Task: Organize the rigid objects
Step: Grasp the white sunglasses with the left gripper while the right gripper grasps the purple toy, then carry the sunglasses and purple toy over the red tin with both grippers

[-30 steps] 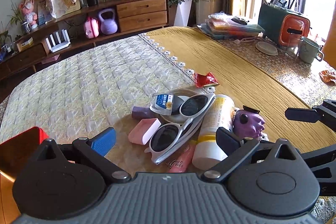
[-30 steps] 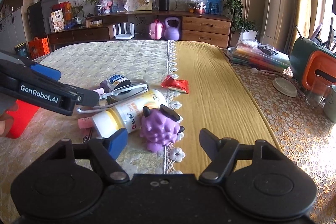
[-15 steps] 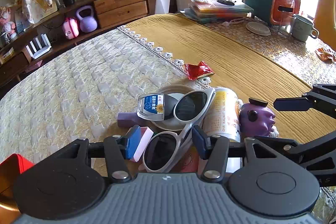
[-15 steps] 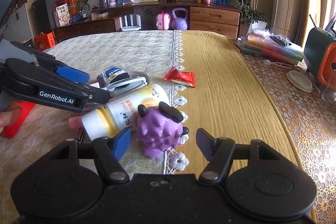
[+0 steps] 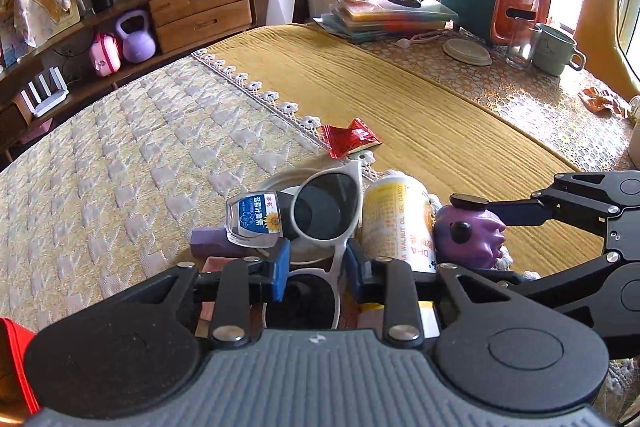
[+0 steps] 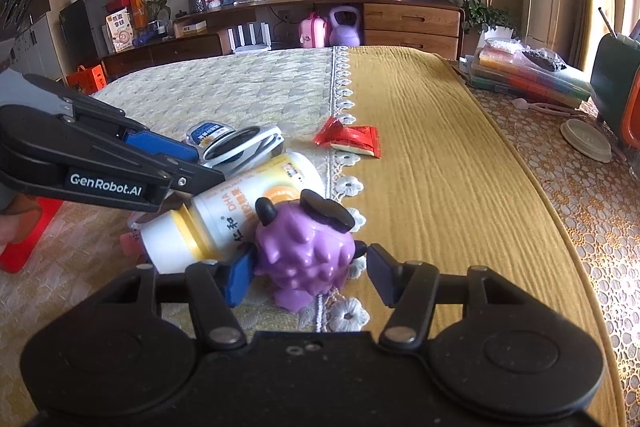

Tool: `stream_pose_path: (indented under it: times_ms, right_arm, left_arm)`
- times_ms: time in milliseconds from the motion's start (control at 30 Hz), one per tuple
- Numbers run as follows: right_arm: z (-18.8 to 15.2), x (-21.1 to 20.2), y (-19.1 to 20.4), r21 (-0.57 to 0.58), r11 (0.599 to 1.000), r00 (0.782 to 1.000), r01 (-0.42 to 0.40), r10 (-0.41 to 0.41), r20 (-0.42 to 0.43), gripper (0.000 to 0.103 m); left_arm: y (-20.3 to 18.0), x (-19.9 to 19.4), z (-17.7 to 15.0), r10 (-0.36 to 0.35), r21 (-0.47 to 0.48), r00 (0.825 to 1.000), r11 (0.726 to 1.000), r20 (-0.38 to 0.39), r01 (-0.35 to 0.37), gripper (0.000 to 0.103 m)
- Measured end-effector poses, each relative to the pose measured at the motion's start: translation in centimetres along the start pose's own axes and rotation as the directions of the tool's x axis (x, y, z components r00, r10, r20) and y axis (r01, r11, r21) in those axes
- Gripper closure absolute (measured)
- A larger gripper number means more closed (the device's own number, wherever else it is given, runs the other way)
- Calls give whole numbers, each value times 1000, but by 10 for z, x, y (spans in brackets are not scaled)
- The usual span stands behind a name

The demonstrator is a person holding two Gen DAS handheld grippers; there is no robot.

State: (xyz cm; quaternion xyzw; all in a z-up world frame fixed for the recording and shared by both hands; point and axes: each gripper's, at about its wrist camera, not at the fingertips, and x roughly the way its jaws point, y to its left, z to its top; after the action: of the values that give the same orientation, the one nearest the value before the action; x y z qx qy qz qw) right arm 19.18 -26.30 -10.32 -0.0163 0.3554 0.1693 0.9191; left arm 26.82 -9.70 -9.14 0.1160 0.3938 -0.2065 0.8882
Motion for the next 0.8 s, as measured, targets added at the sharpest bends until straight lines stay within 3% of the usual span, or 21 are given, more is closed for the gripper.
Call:
stream_pose_path:
  times_ms: [67,500,533,800]
  right_arm:
    - [0,-2,-1,10,1000,1000,-11,11,0,54]
    - [-2,-26,9,24,999,999,38,-38,17,56]
    - [-2,-30,10,27,999,999,44,-45,23,60]
    - [-2,-50,16,25,998,997,63,-64,44,63]
  left_arm:
    - [1,-1,0,10,-15,1000,1000,3,-10,80]
    - [20,-24,-2,74,-166,997,984,27,-68,96]
    - [23,-27,-3,76,-178,997,982,29,-70,97]
    - [36,-49,-12,83,-258,996,963,28,-73,98]
